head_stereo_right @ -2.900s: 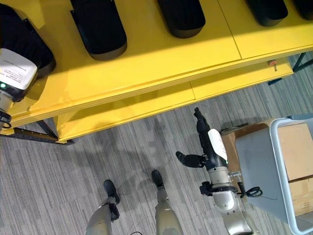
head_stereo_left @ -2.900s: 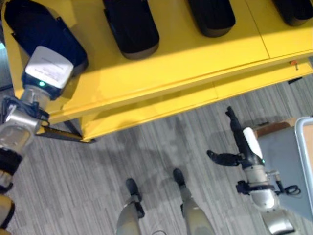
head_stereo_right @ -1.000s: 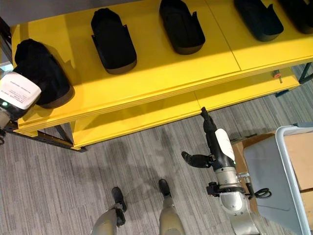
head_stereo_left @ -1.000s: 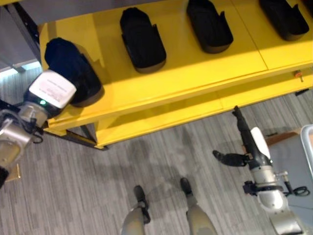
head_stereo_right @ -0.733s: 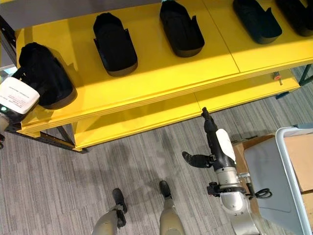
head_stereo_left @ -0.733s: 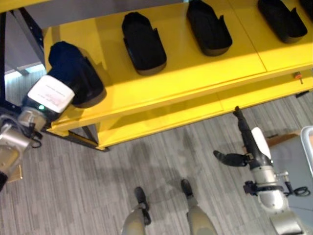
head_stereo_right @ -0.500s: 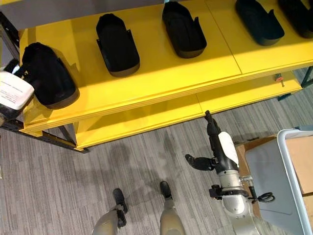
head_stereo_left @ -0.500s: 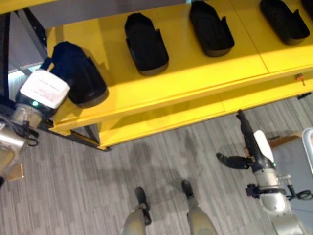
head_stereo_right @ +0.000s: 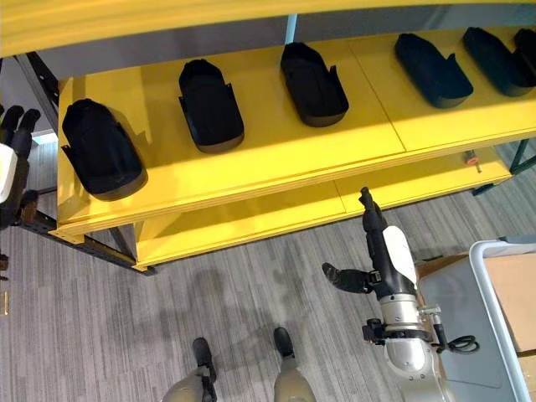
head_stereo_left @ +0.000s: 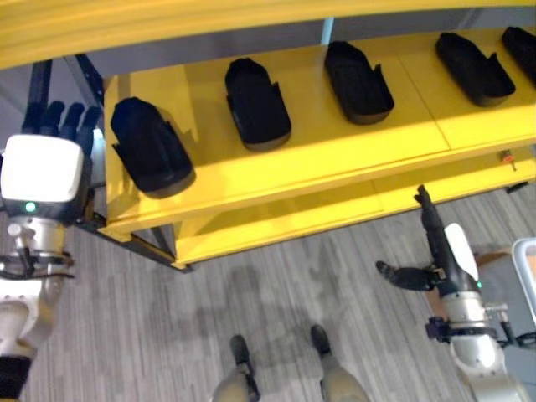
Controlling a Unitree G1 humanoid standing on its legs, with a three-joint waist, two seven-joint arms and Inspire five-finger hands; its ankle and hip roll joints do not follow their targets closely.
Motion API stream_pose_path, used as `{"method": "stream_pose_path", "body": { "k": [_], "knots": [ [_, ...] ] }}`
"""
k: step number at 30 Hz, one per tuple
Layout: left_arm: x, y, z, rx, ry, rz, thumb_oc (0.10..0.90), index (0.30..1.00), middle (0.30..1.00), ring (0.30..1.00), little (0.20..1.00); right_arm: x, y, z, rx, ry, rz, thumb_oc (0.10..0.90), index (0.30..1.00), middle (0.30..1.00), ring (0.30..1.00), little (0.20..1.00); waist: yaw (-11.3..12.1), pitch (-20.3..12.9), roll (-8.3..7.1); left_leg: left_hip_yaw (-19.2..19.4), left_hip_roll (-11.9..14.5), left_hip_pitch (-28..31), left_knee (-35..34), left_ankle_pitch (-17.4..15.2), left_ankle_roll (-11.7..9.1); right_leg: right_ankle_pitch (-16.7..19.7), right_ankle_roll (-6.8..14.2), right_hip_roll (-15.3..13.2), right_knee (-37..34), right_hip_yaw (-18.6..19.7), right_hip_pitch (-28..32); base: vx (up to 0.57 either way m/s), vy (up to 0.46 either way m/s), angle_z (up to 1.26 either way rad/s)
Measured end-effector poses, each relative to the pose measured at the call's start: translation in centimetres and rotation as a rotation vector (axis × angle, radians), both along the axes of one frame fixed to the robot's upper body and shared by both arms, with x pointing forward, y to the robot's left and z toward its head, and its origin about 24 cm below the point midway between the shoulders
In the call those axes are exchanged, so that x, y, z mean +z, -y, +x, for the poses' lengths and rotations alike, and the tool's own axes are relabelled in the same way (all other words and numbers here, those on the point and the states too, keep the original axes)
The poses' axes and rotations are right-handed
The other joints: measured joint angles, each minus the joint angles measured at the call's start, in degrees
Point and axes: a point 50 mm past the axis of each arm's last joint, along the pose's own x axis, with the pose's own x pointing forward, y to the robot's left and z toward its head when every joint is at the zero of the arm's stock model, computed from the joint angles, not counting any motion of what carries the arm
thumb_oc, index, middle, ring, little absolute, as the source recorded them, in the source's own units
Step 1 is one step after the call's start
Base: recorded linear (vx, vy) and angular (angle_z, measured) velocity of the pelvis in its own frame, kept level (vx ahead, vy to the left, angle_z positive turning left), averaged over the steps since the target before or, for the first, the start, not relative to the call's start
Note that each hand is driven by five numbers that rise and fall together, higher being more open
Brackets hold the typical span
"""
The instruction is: Move parts from the plastic box to the shelf.
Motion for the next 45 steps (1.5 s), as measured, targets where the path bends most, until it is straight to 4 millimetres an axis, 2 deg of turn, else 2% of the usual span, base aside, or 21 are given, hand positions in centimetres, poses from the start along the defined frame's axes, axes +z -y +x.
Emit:
{"method": "stream_pose_path", "body": {
  "k": [2,4,5,9,13,19,21,25,29,32,36,45],
  "knots": [
    [-1.1,1.1,-0.4,-0.057,-0.011,-0.063,0.900,1.000,1.000,1.000,1.000,-0.2,-0.1,-0.1,0.002,-0.012,0.008,0.900,1.000,1.000,1.000,1.000,-0.12,-0.55,-0.64,0.03,-0.02,0.98,-0.96,0.24,-0.05,-0.27,-0.09,0.03,-0.01,-0.02,0.44,0.01,-0.034,0.01],
    [-2.6,2.9,-0.8,-0.115,0.029,-0.253,0.900,1.000,1.000,1.000,1.000,-0.6,-0.3,-0.1,-0.007,-0.027,0.031,0.900,1.000,1.000,1.000,1.000,-0.20,-0.97,-0.86,0.08,-0.20,2.13,-2.42,0.96,-0.12,-0.39,-0.08,0.00,-0.02,0.01,0.94,0.00,0.000,0.00],
    [-3.1,3.4,-0.8,-0.143,0.012,-0.282,0.900,1.000,1.000,1.000,1.000,-0.6,-0.4,-0.1,-0.004,-0.031,0.034,0.900,1.000,1.000,1.000,1.000,-0.25,-1.07,-1.01,0.07,-0.11,2.20,-2.61,1.16,-0.22,-0.41,-0.08,0.13,-0.01,-0.01,0.98,0.00,0.000,0.00],
    [-5.6,5.9,-1.2,-0.210,0.016,-0.531,0.900,1.000,1.000,1.000,1.000,-0.8,-0.3,-0.1,-0.007,-0.048,0.039,0.900,1.000,1.000,1.000,1.000,-0.68,-1.47,-0.86,0.27,-0.16,4.36,-5.82,2.80,-0.26,-0.41,-0.07,0.37,-0.03,0.04,1.60,0.00,-0.014,-0.02],
    [-6.6,7.3,-1.1,-0.259,-0.035,-0.582,0.900,1.000,1.000,1.000,1.000,-0.8,-0.3,0.0,-0.010,-0.051,0.048,0.900,1.000,1.000,1.000,1.000,-0.86,-1.51,-0.90,0.32,0.06,5.93,-7.96,4.05,-0.52,-0.41,-0.07,0.85,-0.03,0.02,2.13,0.00,-0.008,0.00],
    [-7.4,7.8,-1.2,-0.273,-0.059,-0.655,0.900,1.000,1.000,1.000,1.000,-1.0,-0.6,0.0,0.001,-0.062,0.072,0.900,1.000,1.000,1.000,1.000,-0.91,-1.51,-0.89,0.39,0.13,6.70,-8.57,4.37,-0.58,-0.40,-0.07,0.99,-0.04,0.04,2.58,0.00,0.000,0.00],
    [-8.7,7.9,-1.9,-0.254,-0.108,-0.707,0.900,1.000,1.000,1.000,1.000,-1.3,-0.8,-0.2,0.011,-0.076,0.075,0.900,1.000,1.000,1.000,1.000,-0.95,-1.57,-0.85,0.39,0.13,6.73,-8.57,4.39,-0.57,-0.40,-0.07,0.99,-0.05,0.03,2.60,-0.02,-0.015,0.01],
    [-9.9,8.1,-2.5,-0.246,-0.171,-0.717,0.900,1.000,1.000,1.000,1.000,-1.3,-0.9,-0.3,0.014,-0.079,0.076,0.900,1.000,1.000,1.000,1.000,-0.83,-1.57,-0.84,0.31,0.16,6.68,-8.57,4.44,-0.56,-0.41,-0.07,1.02,-0.07,0.00,2.60,0.00,0.000,0.00],
    [-10.6,7.8,-2.6,-0.216,-0.200,-0.721,0.900,1.000,1.000,1.000,1.000,-1.3,-0.9,-0.3,0.014,-0.078,0.076,0.900,1.000,1.000,1.000,1.000,-0.82,-1.59,-0.81,0.26,0.17,6.57,-8.57,4.27,-0.27,-0.45,-0.08,1.03,-0.07,-0.02,2.53,0.00,0.000,0.00],
    [-12.5,8.2,-2.7,-0.195,-0.284,-0.734,0.900,1.000,1.000,1.000,1.000,-1.3,-1.0,-0.2,0.011,-0.080,0.075,0.900,1.000,1.000,1.000,1.000,-0.81,-1.62,-0.76,0.20,0.15,5.94,-8.56,4.48,-0.58,-0.44,-0.09,1.03,-0.07,-0.09,1.99,0.00,0.000,0.00],
    [-13.6,8.4,-2.4,-0.178,-0.331,-0.735,0.900,1.000,1.000,1.000,1.000,-1.3,-1.0,-0.1,0.005,-0.079,0.075,0.900,1.000,1.000,1.000,1.000,-0.83,-1.61,-0.75,0.22,0.17,5.45,-8.56,4.44,-0.55,-0.53,-0.19,1.06,-0.09,-0.08,1.43,0.00,0.000,0.00],
    [-13.0,9.2,-0.4,-0.201,-0.303,-0.741,0.900,1.000,1.000,1.000,1.000,-1.3,-1.2,0.0,-0.002,-0.062,0.080,0.900,1.000,1.000,1.000,1.000,-0.96,-1.60,-0.74,0.48,0.16,4.48,-8.55,4.56,-0.55,-0.42,-0.15,1.05,-0.06,0.06,0.28,0.00,0.000,-0.01]
  ]
}}
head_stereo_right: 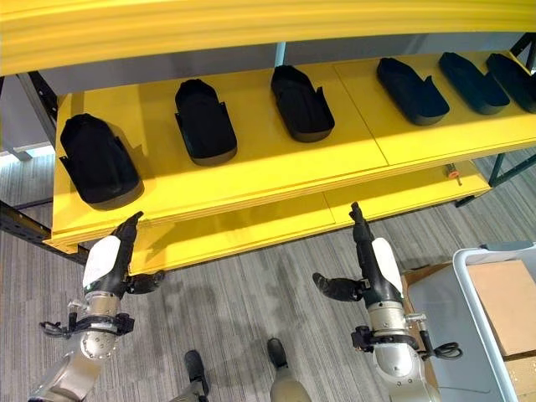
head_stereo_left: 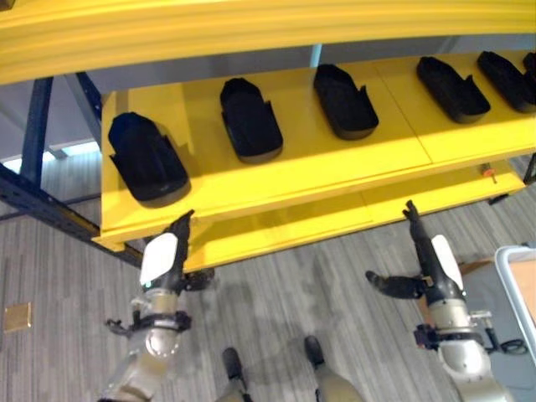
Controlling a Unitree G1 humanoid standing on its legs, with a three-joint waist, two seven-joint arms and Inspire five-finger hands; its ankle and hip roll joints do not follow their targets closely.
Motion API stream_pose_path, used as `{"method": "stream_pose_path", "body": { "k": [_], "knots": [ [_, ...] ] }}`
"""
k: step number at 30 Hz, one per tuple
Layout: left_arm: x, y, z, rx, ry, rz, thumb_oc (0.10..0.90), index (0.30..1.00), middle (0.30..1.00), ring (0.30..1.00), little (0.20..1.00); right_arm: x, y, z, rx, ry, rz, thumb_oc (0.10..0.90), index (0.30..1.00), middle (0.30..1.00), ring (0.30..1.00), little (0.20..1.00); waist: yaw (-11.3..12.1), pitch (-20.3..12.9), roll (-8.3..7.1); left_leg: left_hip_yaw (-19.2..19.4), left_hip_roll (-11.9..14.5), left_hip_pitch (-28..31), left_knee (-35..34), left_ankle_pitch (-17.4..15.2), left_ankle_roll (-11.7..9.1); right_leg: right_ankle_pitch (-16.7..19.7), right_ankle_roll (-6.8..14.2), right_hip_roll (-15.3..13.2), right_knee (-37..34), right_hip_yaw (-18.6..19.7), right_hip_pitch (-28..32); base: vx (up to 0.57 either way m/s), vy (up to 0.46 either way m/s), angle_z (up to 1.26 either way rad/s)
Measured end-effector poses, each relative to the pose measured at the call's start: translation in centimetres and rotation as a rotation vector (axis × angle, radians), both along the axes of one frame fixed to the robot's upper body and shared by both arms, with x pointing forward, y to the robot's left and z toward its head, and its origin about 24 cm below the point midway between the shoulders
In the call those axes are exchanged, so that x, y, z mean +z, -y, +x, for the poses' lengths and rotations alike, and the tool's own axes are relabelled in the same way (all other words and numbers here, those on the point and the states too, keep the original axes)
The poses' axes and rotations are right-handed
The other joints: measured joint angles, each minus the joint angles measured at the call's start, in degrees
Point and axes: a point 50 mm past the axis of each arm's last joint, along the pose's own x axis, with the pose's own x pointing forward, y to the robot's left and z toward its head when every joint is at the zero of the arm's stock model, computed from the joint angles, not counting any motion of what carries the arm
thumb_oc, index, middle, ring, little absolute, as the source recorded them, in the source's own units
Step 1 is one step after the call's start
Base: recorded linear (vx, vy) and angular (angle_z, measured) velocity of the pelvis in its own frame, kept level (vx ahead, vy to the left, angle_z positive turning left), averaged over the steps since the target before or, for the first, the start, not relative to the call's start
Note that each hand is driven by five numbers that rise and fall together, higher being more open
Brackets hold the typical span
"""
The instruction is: Move parts from the plastic box to the shelf.
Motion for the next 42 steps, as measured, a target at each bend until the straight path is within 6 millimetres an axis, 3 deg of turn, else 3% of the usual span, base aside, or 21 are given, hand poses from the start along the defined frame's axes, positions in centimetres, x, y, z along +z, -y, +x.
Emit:
{"method": "stream_pose_path", "body": {
  "k": [10,16,42],
  "knots": [
    [0.1,0.5,0.5,-0.018,0.005,0.010,0.900,1.000,1.000,1.000,1.000,-0.1,-0.2,0.0,0.003,0.004,-0.004,0.900,1.000,1.000,1.000,1.000,-1.41,0.07,0.06,1.08,0.02,-0.89,0.00,-0.31,0.01,-0.11,0.01,-0.04,-0.01,0.52,-1.38,0.01,0.001,-0.03],
    [0.6,0.2,2.0,0.010,0.022,0.025,0.900,1.000,1.000,1.000,1.000,0.4,-0.3,0.4,0.000,0.032,-0.002,0.900,1.000,1.000,1.000,1.000,-1.44,0.24,0.17,1.23,0.01,-1.71,0.00,-0.33,0.03,-0.12,0.03,-0.04,0.00,0.67,-2.27,0.00,0.001,-0.01],
    [0.5,0.0,2.4,0.074,0.091,0.095,0.900,1.000,1.000,1.000,1.000,0.8,-1.1,1.5,0.022,0.067,0.006,0.900,1.000,1.000,1.000,1.000,-1.29,2.17,0.39,1.28,0.00,-3.99,-0.01,-0.44,0.06,0.05,0.07,-0.06,-0.22,0.74,-4.64,0.00,0.000,0.00]
  ]
}}
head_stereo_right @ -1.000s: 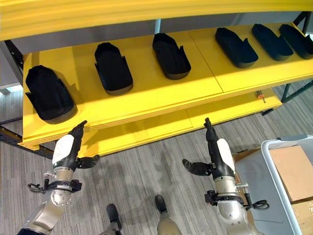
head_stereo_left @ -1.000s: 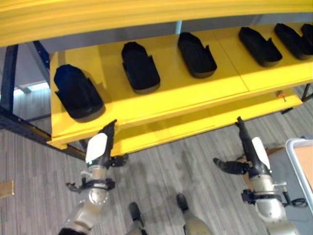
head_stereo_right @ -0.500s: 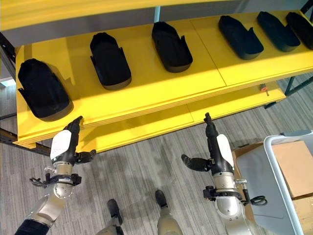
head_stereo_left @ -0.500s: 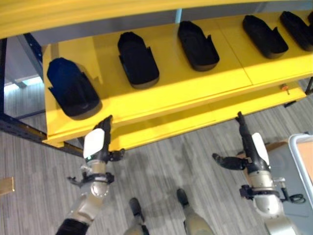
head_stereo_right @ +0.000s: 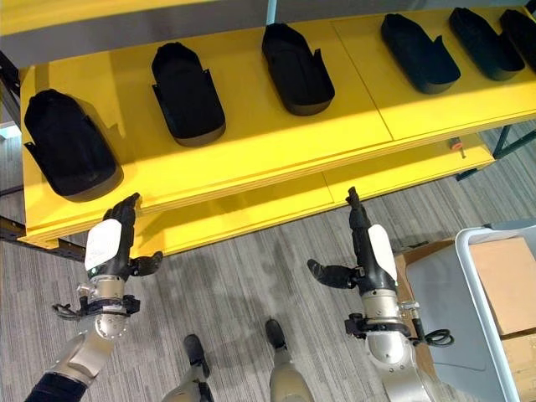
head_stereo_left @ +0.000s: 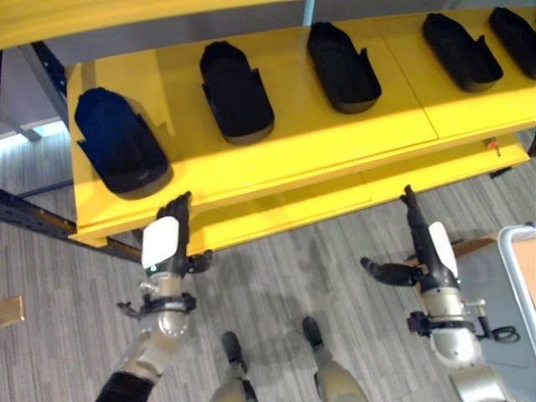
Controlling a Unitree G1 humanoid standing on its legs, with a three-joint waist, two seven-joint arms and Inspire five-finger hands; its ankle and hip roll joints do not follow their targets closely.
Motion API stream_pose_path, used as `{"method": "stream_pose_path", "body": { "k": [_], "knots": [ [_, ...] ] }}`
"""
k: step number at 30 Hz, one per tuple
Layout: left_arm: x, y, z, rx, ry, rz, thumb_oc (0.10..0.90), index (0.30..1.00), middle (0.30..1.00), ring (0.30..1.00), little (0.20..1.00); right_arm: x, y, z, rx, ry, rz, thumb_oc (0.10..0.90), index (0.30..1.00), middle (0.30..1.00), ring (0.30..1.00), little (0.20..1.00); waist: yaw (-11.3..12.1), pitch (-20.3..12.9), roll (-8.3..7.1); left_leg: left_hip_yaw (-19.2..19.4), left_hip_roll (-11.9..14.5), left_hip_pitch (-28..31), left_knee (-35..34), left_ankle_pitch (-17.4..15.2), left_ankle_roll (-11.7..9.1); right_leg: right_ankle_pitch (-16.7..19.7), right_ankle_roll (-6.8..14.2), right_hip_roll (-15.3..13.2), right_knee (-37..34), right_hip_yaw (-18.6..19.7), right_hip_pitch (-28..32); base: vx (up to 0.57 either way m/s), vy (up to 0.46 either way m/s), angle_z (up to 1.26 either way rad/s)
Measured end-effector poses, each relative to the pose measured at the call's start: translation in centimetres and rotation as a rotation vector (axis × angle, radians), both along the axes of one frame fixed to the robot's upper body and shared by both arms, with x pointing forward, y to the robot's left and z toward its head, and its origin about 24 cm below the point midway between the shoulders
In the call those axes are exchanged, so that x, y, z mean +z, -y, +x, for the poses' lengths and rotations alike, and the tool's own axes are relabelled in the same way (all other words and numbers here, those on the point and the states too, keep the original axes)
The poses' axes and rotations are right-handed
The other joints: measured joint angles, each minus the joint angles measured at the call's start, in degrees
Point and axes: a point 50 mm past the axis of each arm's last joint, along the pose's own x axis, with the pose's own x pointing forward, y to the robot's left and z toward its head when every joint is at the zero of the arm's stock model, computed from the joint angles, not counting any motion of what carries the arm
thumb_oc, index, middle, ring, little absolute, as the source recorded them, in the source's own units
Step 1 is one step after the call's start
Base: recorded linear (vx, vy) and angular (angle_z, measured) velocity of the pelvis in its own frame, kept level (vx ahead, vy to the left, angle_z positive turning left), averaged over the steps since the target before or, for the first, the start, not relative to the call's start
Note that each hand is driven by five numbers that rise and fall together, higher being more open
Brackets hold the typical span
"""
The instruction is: Move parts from the plastic box to the shelf.
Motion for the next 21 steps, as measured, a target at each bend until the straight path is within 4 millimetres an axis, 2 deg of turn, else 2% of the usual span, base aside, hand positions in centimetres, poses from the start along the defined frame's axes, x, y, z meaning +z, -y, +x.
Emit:
{"method": "stream_pose_path", "body": {
  "k": [14,21],
  "knots": [
    [0.3,-0.1,0.1,0.011,0.030,0.026,0.900,1.000,1.000,1.000,1.000,-0.3,0.2,0.1,-0.004,-0.014,-0.009,0.900,1.000,1.000,1.000,1.000,0.09,0.09,0.01,0.08,-0.01,-1.28,0.00,0.16,0.19,0.39,0.10,0.01,-0.10,0.58,-1.48,0.00,0.000,0.00],
    [1.3,0.0,0.4,0.005,0.068,0.026,0.900,1.000,1.000,1.000,1.000,-0.2,0.3,0.1,-0.002,-0.016,-0.021,0.900,1.000,1.000,1.000,1.000,0.22,1.60,0.01,-0.05,-0.03,-1.60,0.02,0.13,0.05,0.51,0.13,0.02,-0.06,0.60,-1.63,0.00,0.001,0.01]
  ]
}}
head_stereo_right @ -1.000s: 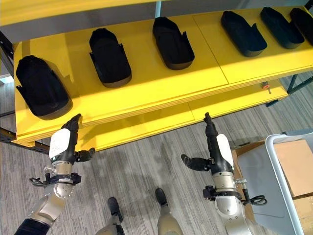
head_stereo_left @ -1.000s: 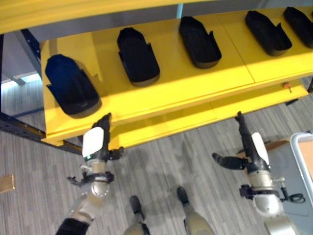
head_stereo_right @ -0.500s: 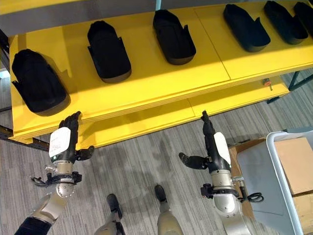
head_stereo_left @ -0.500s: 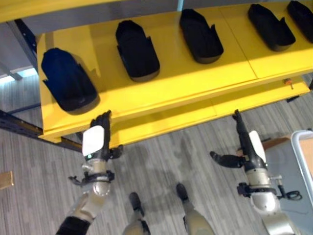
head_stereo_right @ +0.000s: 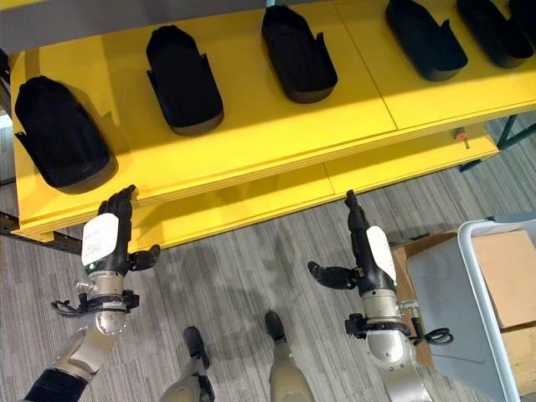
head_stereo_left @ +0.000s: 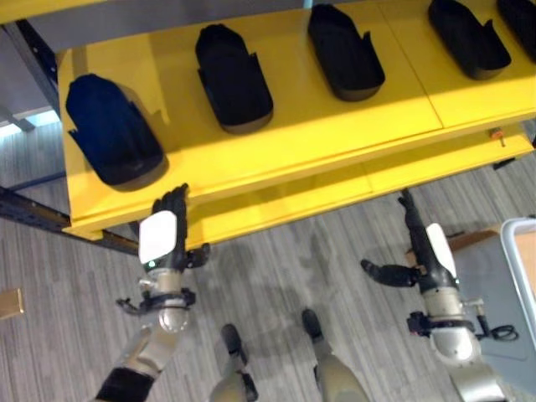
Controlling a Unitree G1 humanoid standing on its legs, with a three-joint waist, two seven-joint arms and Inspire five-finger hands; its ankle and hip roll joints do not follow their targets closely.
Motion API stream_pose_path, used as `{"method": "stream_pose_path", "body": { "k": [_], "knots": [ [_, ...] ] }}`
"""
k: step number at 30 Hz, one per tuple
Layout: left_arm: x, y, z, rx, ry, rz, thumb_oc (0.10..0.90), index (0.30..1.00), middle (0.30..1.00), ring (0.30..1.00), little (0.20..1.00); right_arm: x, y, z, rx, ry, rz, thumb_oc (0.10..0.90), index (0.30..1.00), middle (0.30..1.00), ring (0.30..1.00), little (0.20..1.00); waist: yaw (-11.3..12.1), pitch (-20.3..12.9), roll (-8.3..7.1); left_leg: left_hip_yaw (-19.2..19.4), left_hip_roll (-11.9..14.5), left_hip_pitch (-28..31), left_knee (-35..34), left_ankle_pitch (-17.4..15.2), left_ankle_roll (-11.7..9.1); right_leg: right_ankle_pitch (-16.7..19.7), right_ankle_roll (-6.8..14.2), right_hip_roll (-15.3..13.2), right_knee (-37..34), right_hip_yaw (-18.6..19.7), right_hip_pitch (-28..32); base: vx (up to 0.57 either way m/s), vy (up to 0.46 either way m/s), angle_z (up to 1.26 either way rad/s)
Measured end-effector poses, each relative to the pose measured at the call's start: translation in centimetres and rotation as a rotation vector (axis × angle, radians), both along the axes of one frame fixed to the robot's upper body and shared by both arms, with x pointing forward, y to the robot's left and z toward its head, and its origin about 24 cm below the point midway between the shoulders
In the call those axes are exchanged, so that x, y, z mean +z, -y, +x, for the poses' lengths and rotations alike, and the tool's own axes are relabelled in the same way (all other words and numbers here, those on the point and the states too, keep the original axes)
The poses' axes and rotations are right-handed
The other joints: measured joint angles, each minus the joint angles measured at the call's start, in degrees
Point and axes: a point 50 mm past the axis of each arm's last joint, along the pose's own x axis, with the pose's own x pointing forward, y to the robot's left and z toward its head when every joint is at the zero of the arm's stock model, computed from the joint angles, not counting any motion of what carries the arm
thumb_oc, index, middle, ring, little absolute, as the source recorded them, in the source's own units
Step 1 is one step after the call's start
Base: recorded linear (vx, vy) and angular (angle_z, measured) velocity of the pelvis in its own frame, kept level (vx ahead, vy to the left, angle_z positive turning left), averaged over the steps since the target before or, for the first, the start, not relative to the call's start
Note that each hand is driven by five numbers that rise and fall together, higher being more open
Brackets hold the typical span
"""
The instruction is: Move parts from the plastic box to the shelf.
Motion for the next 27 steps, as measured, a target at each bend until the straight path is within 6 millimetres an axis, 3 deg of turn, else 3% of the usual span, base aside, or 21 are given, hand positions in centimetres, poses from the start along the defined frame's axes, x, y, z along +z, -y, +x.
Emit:
{"method": "stream_pose_path", "body": {
  "k": [5,8,12,21,27],
  "knots": [
    [1.0,-0.3,0.1,0.016,0.040,-0.006,0.900,1.000,1.000,1.000,1.000,0.0,0.0,0.0,0.000,0.000,-0.001,0.900,1.000,1.000,1.000,1.000,0.07,0.01,-0.01,-0.03,-0.02,-0.09,0.00,0.12,0.20,0.04,0.00,0.00,0.24,-0.04,0.00,0.00,0.000,0.00],
    [2.9,-1.3,0.8,0.048,0.104,0.010,0.900,1.000,1.000,1.000,1.000,0.1,0.1,0.0,0.003,0.000,-0.009,0.900,1.000,1.000,1.000,1.000,-0.09,0.02,-0.02,-0.05,-0.02,-0.10,0.01,0.39,0.04,0.09,0.01,0.00,0.27,-0.11,0.00,0.00,0.000,0.00],
    [4.0,-1.7,1.7,0.063,0.126,0.027,0.900,1.000,1.000,1.000,1.000,-0.1,0.3,-0.3,0.002,-0.012,-0.017,0.900,1.000,1.000,1.000,1.000,-0.32,0.40,-0.18,0.00,0.00,-0.05,0.16,0.35,0.05,0.09,0.03,0.01,0.30,-0.07,-0.02,0.00,0.001,-0.01],
    [4.0,-1.6,1.9,0.060,0.121,0.028,0.900,1.000,1.000,1.000,1.000,-0.1,0.3,-0.3,0.003,-0.012,-0.017,0.900,1.000,1.000,1.000,1.000,-0.33,1.30,-0.17,0.07,0.00,0.12,0.17,0.37,0.04,0.09,0.03,0.02,0.31,-0.03,0.09,0.00,0.000,0.00],
    [2.4,-2.5,1.9,0.093,0.035,0.036,0.900,1.000,1.000,1.000,1.000,-0.1,0.3,-0.3,0.003,-0.010,-0.017,0.900,1.000,1.000,1.000,1.000,-0.35,1.30,-0.16,0.11,0.00,0.17,0.18,0.36,0.04,0.09,0.03,0.03,0.31,0.03,0.11,0.00,0.000,0.00]
  ]
}}
